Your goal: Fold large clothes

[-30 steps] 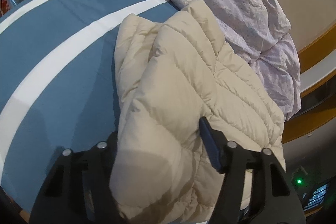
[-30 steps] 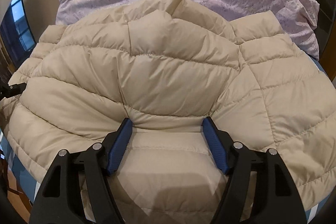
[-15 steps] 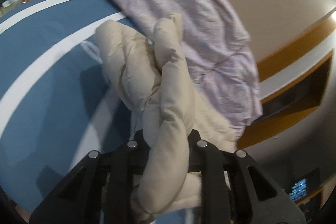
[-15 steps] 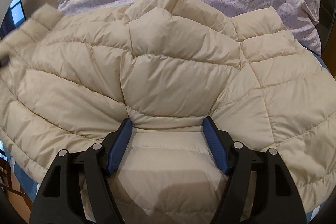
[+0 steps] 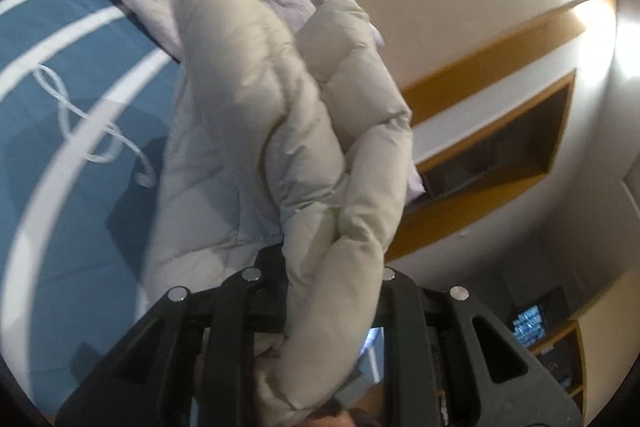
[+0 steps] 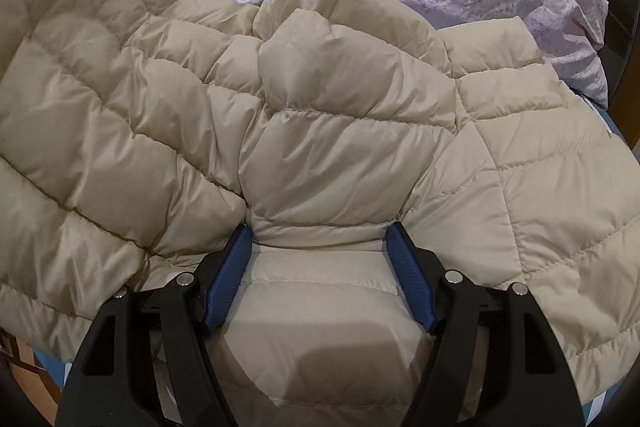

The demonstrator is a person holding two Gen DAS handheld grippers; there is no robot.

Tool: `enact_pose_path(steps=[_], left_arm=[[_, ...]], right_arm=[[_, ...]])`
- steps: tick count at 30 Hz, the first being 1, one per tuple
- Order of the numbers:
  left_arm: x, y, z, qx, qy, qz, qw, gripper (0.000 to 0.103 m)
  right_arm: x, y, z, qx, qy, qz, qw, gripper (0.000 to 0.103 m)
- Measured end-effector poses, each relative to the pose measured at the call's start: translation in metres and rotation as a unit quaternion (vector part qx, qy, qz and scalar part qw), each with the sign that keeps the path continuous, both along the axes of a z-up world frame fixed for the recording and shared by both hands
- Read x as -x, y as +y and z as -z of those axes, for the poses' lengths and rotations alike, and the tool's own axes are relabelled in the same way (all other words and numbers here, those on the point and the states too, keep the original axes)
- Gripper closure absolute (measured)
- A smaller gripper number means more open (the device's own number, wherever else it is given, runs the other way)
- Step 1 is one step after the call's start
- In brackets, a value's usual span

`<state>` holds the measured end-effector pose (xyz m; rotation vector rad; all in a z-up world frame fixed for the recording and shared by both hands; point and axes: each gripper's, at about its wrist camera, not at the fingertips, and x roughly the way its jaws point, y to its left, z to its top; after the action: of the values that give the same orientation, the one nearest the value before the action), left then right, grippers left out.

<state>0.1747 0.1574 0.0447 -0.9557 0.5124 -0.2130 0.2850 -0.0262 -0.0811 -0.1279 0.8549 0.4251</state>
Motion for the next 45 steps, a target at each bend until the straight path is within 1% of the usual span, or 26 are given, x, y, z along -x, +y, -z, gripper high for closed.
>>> enact_pose_path(steps=[4, 9, 15, 22, 28, 31, 33, 36, 40, 43, 44, 45], left_arm=[[-0.020, -0.033, 0.005, 0.010, 0.002, 0.034, 0.9994, 0.082], [-0.044, -0.065, 0.025, 0.017, 0.024, 0.060, 0.9978, 0.082], [-0.073, -0.088, 0.051, 0.013, 0.057, 0.056, 0.9967, 0.082], [-0.098, -0.100, 0.072, 0.000, 0.090, 0.045, 0.9949, 0.082], [-0.120, -0.118, 0.085, -0.040, 0.129, 0.042, 0.9899, 0.080], [-0.134, -0.126, 0.092, -0.052, 0.151, 0.041, 0.9863, 0.080], [-0.142, -0.133, 0.098, -0.068, 0.162, 0.039, 0.9838, 0.080], [-0.154, -0.138, 0.103, -0.084, 0.174, 0.038, 0.9805, 0.080], [-0.166, -0.148, 0.111, -0.092, 0.186, 0.041, 0.9774, 0.081], [-0.180, -0.142, 0.115, -0.102, 0.190, 0.040, 0.9757, 0.081], [-0.183, -0.143, 0.116, -0.106, 0.190, 0.040, 0.9751, 0.081], [-0.176, -0.146, 0.109, -0.110, 0.190, 0.040, 0.9748, 0.081]], right_arm=[[-0.002, -0.004, -0.001, -0.008, 0.003, 0.000, 1.000, 0.032], [-0.004, -0.014, -0.002, -0.033, 0.004, -0.002, 0.999, 0.032], [-0.006, -0.031, -0.005, -0.069, 0.006, -0.006, 0.998, 0.032], [-0.004, -0.049, -0.009, -0.072, -0.001, -0.016, 0.997, 0.032], [0.001, -0.073, -0.017, -0.058, -0.018, -0.024, 0.998, 0.032], [0.002, -0.093, -0.023, -0.071, -0.019, -0.020, 0.997, 0.032], [0.001, -0.105, -0.025, -0.078, -0.018, -0.015, 0.997, 0.032], [0.000, -0.124, -0.029, -0.083, -0.021, -0.004, 0.996, 0.032], [0.002, -0.144, -0.032, -0.083, -0.025, 0.009, 0.996, 0.032], [0.002, -0.160, -0.030, -0.090, -0.022, 0.016, 0.996, 0.032], [0.002, -0.163, -0.029, -0.091, -0.022, 0.018, 0.995, 0.032], [0.001, -0.166, -0.027, -0.092, -0.020, 0.019, 0.995, 0.032]])
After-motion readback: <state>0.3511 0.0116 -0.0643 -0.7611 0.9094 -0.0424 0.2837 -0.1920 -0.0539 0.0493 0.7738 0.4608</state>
